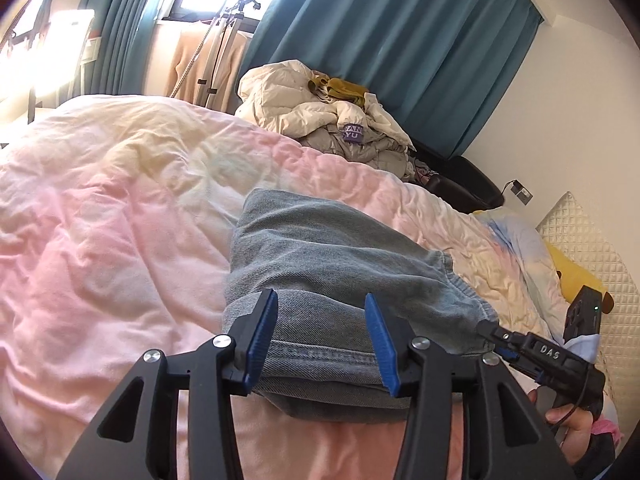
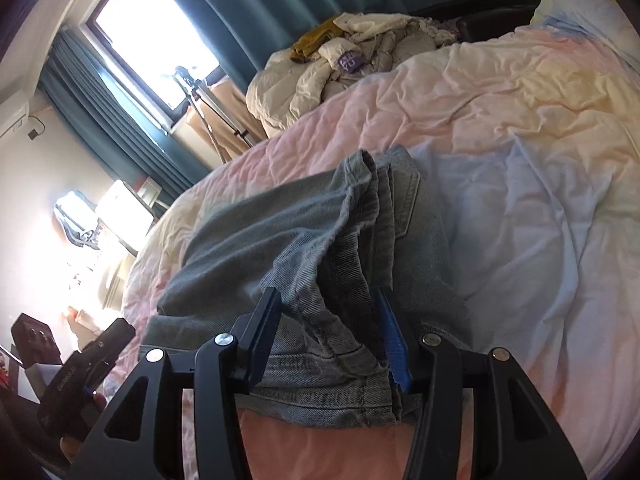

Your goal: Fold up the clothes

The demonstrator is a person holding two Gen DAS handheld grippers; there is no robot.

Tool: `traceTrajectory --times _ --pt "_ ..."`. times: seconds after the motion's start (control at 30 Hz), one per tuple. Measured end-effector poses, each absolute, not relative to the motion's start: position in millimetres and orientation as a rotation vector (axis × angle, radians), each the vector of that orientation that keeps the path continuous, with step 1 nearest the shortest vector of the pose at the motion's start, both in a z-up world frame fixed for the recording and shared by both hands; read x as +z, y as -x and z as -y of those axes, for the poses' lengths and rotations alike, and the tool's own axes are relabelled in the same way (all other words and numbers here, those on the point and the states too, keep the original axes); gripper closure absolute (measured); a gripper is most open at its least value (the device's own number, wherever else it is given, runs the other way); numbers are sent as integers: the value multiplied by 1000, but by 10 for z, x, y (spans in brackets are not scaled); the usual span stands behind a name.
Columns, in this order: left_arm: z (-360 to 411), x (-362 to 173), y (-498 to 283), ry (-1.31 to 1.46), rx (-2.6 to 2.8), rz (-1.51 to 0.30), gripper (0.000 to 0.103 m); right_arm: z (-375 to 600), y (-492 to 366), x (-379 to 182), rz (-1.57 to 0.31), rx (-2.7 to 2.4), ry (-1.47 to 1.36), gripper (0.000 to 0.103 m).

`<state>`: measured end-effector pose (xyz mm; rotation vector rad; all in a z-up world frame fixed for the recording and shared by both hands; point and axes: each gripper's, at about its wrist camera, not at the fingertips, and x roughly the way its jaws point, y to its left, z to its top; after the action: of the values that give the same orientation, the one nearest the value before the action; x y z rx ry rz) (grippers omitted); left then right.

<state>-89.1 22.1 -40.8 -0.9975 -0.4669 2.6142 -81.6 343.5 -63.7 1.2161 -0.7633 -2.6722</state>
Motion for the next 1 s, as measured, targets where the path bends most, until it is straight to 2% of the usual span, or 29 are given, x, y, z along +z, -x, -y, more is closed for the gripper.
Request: traceTrajectory --times 0.07,0.1,0.13,0.2,0.4,0.47,0.57,0.67,0.77,0.83,0.9,1.0 --pt "-212 -401 904 1000 2617 463 56 -3392 795 -627 700 -2717 -1202 80" --pt "-187 -394 901 998 2617 470 55 -3392 781 -628 686 -2732 -1206 88" --pt "-161 -387 898 996 2617 479 52 -3409 764 -631 686 -2740 -1219 89" --pt "-71 -371 890 987 2601 526 38 -3442 731 -639 687 -2757 -1244 89" --pt "140 -387 930 964 2569 627 24 -3544 670 -726 696 -2790 -1352 90" --pt "142 -479 1014 1012 2531 645 24 -3564 729 -869 716 -2760 -1423 90" --pt "105 -639 1183 1114 2477 642 24 -3580 689 -822 745 -2747 -1383 88" --pt "51 -749 1352 1189 2420 615 24 -3623 643 -704 772 -2735 -1331 79" --pt "12 -862 1487 1249 2365 603 23 -3704 662 -623 802 -2742 -1305 54" --pt "-10 -939 1574 1290 2329 594 21 -3778 734 -624 838 -2734 -1312 33" --pt "-14 -972 1631 1316 2310 576 19 -3839 876 -702 876 -2679 -1357 27" --pt "-34 -1001 1711 1363 2293 521 16 -3893 1131 -867 854 -2589 -1462 27"
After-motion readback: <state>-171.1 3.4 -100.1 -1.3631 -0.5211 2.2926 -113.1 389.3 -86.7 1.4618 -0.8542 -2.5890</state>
